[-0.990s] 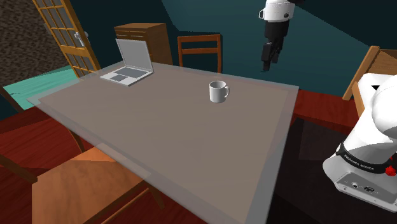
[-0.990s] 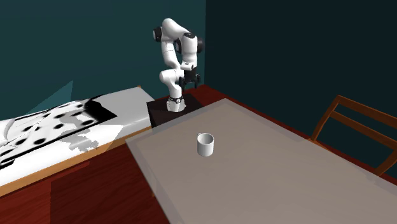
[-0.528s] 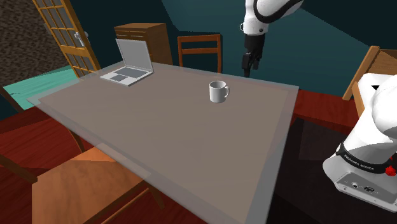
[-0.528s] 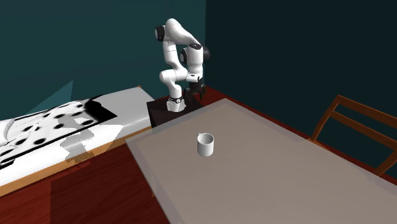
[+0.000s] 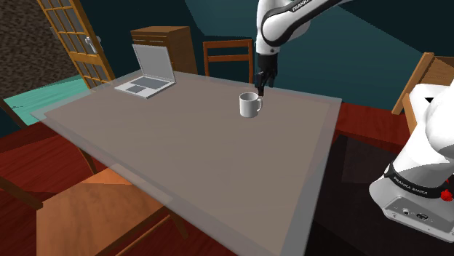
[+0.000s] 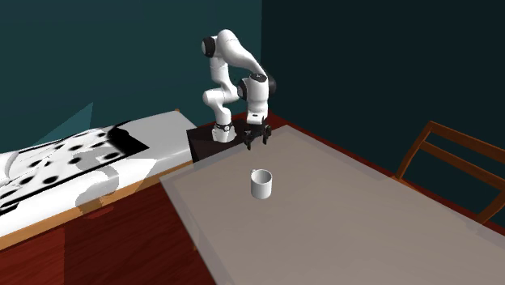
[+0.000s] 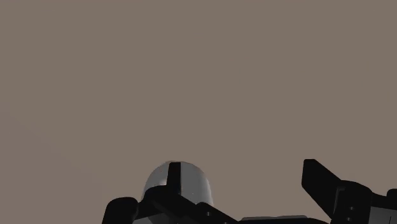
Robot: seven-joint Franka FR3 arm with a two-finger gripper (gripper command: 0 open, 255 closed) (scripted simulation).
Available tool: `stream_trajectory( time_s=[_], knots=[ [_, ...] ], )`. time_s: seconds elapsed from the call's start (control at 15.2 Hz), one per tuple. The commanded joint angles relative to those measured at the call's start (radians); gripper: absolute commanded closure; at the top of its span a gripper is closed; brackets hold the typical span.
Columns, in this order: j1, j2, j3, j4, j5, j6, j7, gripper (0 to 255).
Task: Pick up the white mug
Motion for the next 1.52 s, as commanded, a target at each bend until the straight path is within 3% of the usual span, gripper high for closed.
stream_trajectory(
  time_s=[0.0, 0.59, 1.19, 1.25, 1.45],
  knots=[
    [0.0, 0.073, 0.0, 0.06, 0.002, 0.018, -0.004, 0],
    [0.003, 0.407, 0.006, 0.383, 0.007, 0.045, -0.014, 0],
    [0.003, 0.457, 0.006, 0.352, 0.007, 0.127, -0.013, 0],
    [0.004, 0.455, 0.007, 0.348, 0.007, 0.128, -0.012, 255],
    [0.004, 0.456, 0.007, 0.35, 0.007, 0.128, -0.012, 255]
  ],
)
